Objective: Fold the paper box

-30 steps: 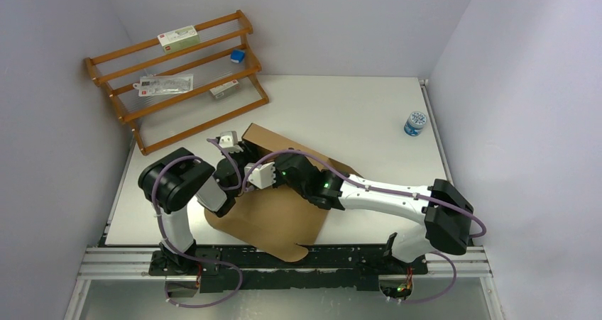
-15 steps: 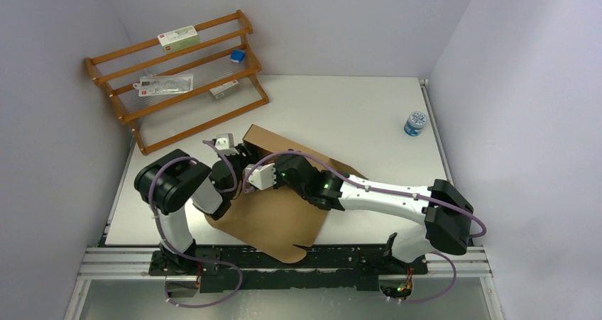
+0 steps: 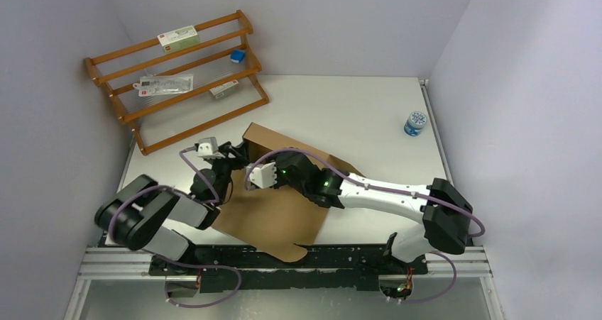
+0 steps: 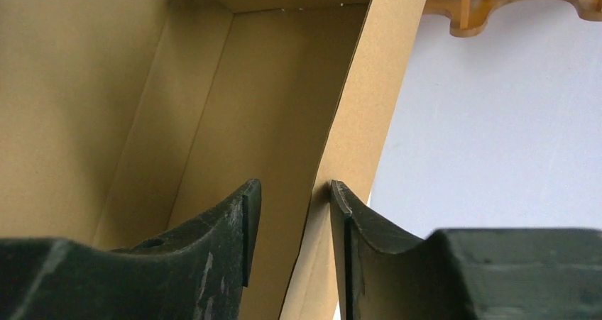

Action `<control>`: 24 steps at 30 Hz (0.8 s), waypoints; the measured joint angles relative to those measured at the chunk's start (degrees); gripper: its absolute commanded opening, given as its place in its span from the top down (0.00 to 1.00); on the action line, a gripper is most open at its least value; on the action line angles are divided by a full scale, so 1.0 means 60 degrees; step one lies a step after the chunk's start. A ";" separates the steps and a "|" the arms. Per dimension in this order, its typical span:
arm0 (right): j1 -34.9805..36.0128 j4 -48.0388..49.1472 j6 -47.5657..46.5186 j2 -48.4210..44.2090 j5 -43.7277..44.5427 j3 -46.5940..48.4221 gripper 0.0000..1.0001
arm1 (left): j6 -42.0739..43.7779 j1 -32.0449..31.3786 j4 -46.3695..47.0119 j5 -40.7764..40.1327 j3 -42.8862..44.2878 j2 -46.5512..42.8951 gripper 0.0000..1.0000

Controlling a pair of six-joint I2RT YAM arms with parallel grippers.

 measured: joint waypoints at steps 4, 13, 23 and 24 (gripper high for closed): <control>0.0000 -0.0164 0.0612 -0.0408 -0.0375 -0.0033 0.46 | -0.0106 0.0011 -0.1275 0.0036 -0.0106 -0.1657 0.28; 0.0000 0.0157 0.2790 -0.2703 -0.0962 -0.0758 0.24 | -0.0594 -0.0040 -0.5646 0.0736 -0.0146 -0.5832 0.25; 0.0000 -0.0364 0.5311 -0.4670 0.0954 -0.1435 0.21 | -0.1191 -0.1435 -0.8349 0.2506 -0.0146 -0.6397 0.24; 0.0000 -0.0539 0.5617 -0.4918 0.1228 -0.1504 0.20 | -0.1217 -0.1606 -0.8470 0.2568 -0.0146 -0.6390 0.23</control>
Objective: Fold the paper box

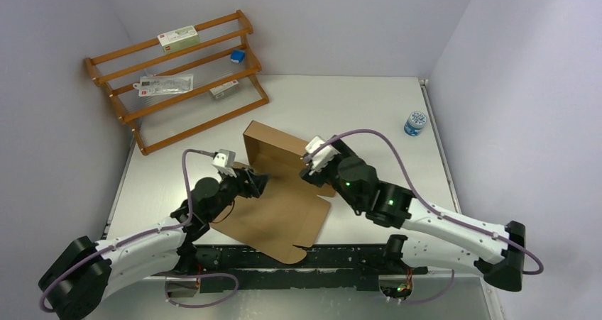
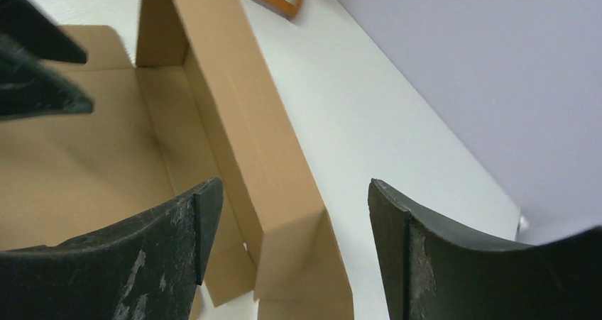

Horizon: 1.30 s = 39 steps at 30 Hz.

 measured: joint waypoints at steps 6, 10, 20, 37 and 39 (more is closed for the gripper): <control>-0.0022 -0.0849 0.1698 -0.1239 0.1475 -0.0372 0.10 | -0.0062 -0.0714 -0.0073 0.0073 0.0095 0.0714 0.23; -0.0113 -0.1377 0.2601 -0.1373 0.2113 -0.0543 0.08 | -0.0066 -0.1009 0.0215 0.0135 0.0328 0.1647 0.22; -0.1402 -0.1639 0.3359 -0.1198 0.1741 -0.1504 0.07 | -0.0120 -0.1133 0.1366 0.0219 0.0798 0.4215 0.23; -0.2940 0.1228 0.3362 0.1351 -0.0794 -0.1741 0.10 | -0.0266 -0.1468 0.2707 -0.0047 0.1330 0.6666 0.24; -0.3082 0.1694 0.3297 0.1843 -0.0980 -0.1581 0.11 | -0.0313 -0.1523 0.2798 -0.0087 0.1421 0.6812 0.24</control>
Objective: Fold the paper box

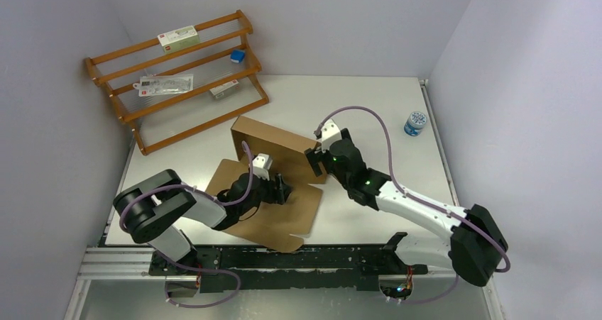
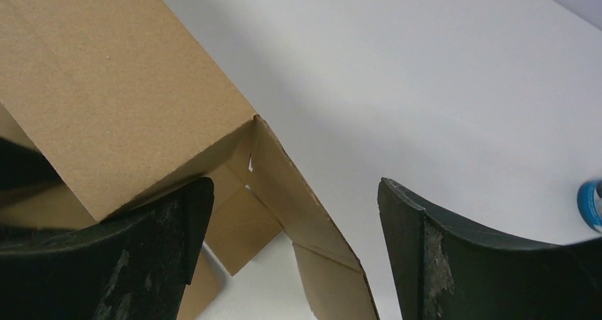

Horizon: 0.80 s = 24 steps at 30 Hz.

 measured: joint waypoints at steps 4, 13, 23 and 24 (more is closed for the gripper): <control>-0.0284 0.0725 -0.0138 0.0754 -0.0306 0.0321 0.12 | -0.0015 -0.0058 0.0091 -0.0135 0.0120 0.0153 0.24; -0.0678 0.0794 0.0091 0.0794 -0.0583 0.0452 0.15 | 0.0029 -0.0106 0.0171 -0.0466 0.0492 0.0557 0.23; -0.0707 0.0284 0.0342 -0.0055 -0.0463 0.0219 0.17 | 0.1504 -0.0922 0.1348 -0.0583 0.0390 0.0710 0.13; -0.0707 0.0259 0.0368 -0.0066 -0.0463 0.0211 0.18 | 0.1756 -0.1082 0.1545 -0.0656 0.0390 0.0710 0.12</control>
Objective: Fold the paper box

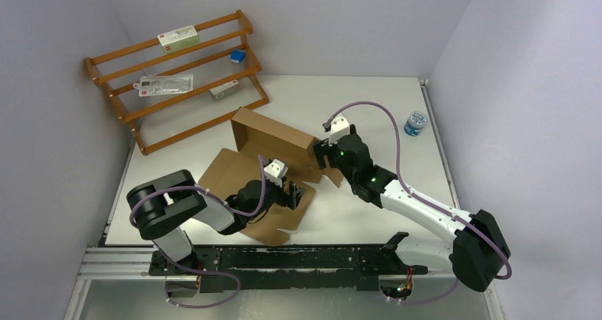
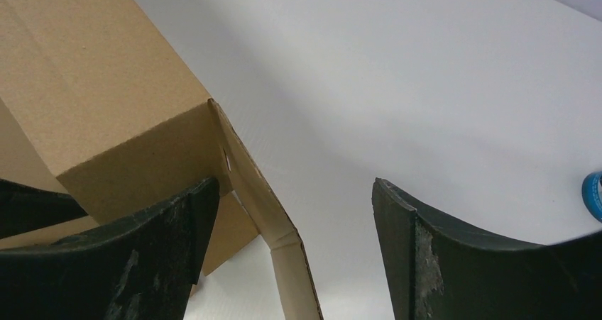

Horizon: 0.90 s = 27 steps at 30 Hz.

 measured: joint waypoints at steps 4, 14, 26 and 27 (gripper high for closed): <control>0.0000 -0.0036 0.0095 0.0000 -0.0011 -0.0007 0.20 | 0.0761 -0.0474 0.0867 -0.0441 0.0004 0.0244 0.11; -0.0007 -0.0047 0.0178 0.0018 -0.0299 -0.0095 0.23 | 0.2036 -0.1355 0.2681 -0.1898 0.0736 0.2353 0.10; -0.0007 -0.0055 0.0189 0.0018 -0.0637 -0.0095 0.25 | 0.2590 -0.1399 0.2892 -0.2783 0.2018 0.3373 0.11; -0.0007 -0.0055 0.0193 0.0018 -0.0667 -0.0095 0.25 | 0.2601 -0.1399 0.2827 -0.2787 0.2080 0.3421 0.11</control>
